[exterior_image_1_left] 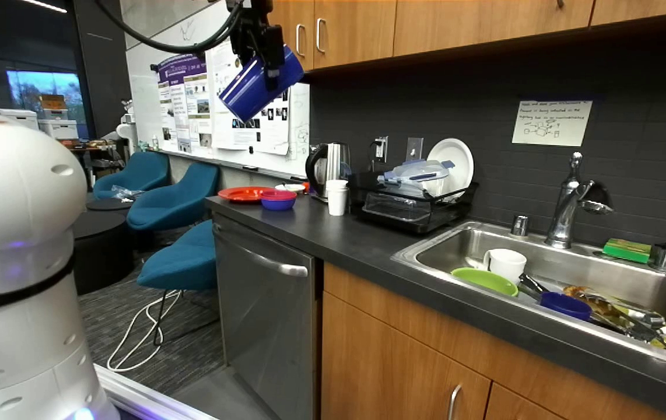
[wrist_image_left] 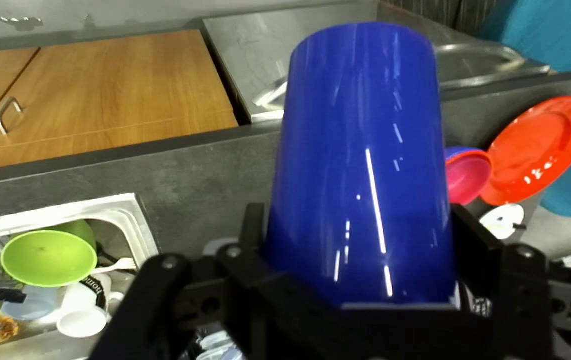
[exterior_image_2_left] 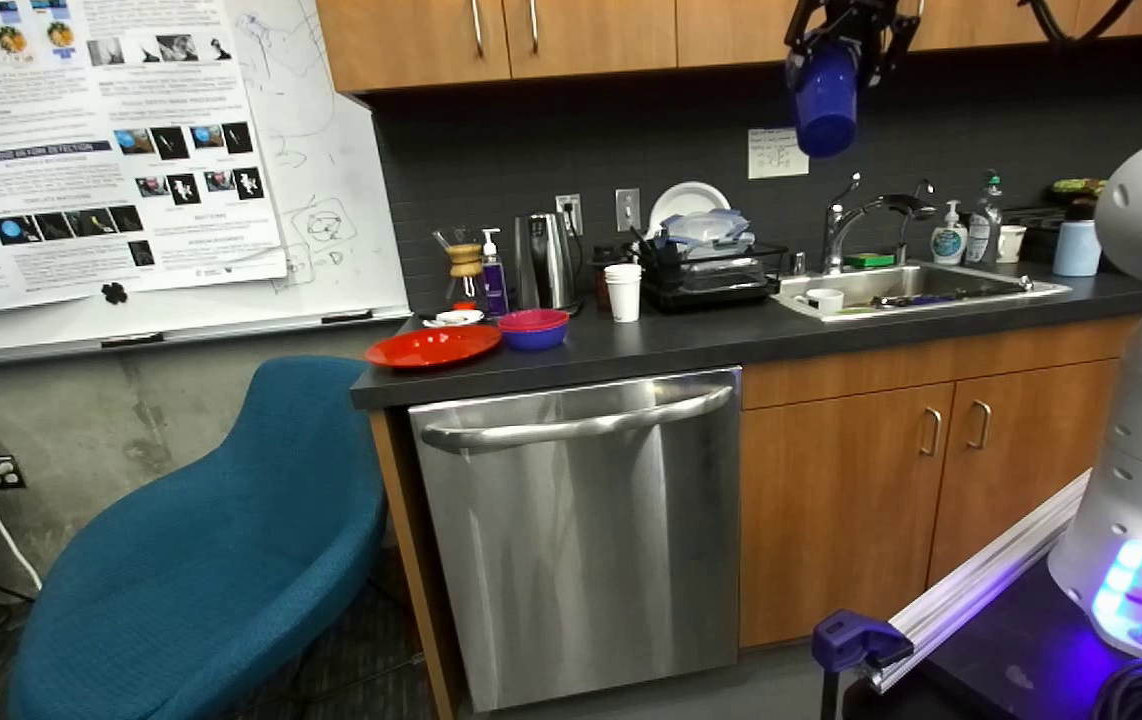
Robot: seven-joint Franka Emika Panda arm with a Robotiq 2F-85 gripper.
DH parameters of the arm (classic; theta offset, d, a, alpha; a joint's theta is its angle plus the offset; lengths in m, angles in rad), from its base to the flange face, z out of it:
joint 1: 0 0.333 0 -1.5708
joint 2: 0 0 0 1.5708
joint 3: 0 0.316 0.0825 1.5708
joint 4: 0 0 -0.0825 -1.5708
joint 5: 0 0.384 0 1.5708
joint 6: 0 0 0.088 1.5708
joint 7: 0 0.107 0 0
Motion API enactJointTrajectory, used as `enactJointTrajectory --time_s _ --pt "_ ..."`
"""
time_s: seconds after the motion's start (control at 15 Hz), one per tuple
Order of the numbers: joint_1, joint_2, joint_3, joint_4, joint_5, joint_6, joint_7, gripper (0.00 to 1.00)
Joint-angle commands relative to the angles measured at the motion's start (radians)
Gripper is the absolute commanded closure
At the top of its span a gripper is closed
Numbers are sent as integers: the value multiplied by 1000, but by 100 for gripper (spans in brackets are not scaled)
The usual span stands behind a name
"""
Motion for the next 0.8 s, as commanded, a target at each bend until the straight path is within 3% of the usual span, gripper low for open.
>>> enactJointTrajectory --time_s 0.0,0.2,0.47,0.73 --pt "-53 5 30 7 2 149 98 40" --pt "-97 50 23 9 -10 330 138 40" --pt "-181 160 28 -18 -50 656 161 40" --pt "-333 316 96 -42 -144 990 244 40"
